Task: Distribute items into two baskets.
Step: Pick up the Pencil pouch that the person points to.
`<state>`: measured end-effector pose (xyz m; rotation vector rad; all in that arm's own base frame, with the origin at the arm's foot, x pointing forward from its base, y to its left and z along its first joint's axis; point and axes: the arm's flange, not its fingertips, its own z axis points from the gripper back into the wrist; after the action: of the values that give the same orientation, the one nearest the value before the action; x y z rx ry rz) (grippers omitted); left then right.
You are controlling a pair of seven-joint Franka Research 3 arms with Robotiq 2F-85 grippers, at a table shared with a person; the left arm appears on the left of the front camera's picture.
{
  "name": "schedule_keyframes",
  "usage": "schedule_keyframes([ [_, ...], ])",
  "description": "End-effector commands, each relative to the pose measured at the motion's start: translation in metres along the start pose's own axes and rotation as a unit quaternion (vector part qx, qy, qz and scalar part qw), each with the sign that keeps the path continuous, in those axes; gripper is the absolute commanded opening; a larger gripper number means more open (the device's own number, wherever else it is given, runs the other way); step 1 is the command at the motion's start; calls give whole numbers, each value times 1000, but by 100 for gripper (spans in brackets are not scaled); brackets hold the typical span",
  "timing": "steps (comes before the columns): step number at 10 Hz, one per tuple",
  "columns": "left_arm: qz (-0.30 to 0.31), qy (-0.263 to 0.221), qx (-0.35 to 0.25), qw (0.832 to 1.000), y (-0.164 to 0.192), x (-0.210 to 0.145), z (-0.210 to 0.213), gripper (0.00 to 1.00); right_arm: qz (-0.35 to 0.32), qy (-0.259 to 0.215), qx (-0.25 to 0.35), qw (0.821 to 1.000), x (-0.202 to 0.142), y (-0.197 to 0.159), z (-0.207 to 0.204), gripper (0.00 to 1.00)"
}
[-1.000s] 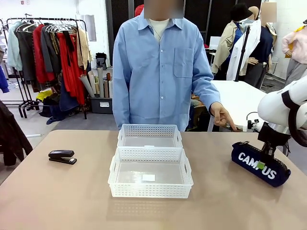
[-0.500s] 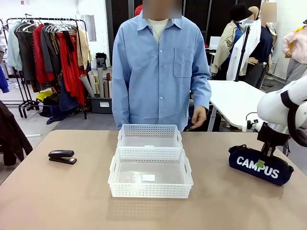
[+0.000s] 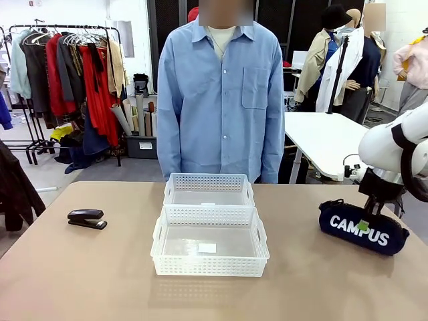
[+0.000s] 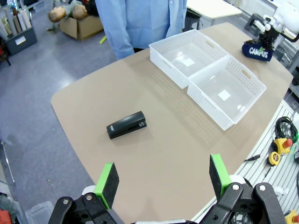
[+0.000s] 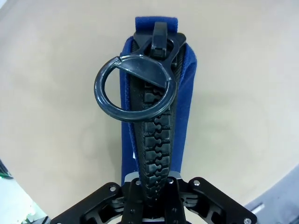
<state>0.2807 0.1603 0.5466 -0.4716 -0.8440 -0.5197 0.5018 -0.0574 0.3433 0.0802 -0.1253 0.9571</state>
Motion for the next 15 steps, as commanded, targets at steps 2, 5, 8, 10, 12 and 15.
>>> schedule_keyframes([
  [2, -7, -4, -5, 1000, 1, -1, 0, 100, -33, 3, -10, 999, 32, 0, 76, 0],
  [5, -7, -4, -5, 1000, 1, -1, 0, 100, 8, -53, -9, 999, 55, 19, 154, 0],
  [8, -7, -4, -5, 1000, 1, -1, 0, 100, 56, -93, 42, 993, 77, 47, 212, 0],
  [10, -7, -4, -5, 1000, 1, -1, 0, 100, 108, -109, 54, 987, 79, 70, 242, 0],
  [12, -7, -4, -5, 1000, 1, -1, 0, 100, 146, -97, 30, 984, 81, 90, 269, 0],
  [15, -7, -4, -5, 1000, 1, -1, 0, 100, 132, -98, 34, 986, 83, 96, 270, 0],
])
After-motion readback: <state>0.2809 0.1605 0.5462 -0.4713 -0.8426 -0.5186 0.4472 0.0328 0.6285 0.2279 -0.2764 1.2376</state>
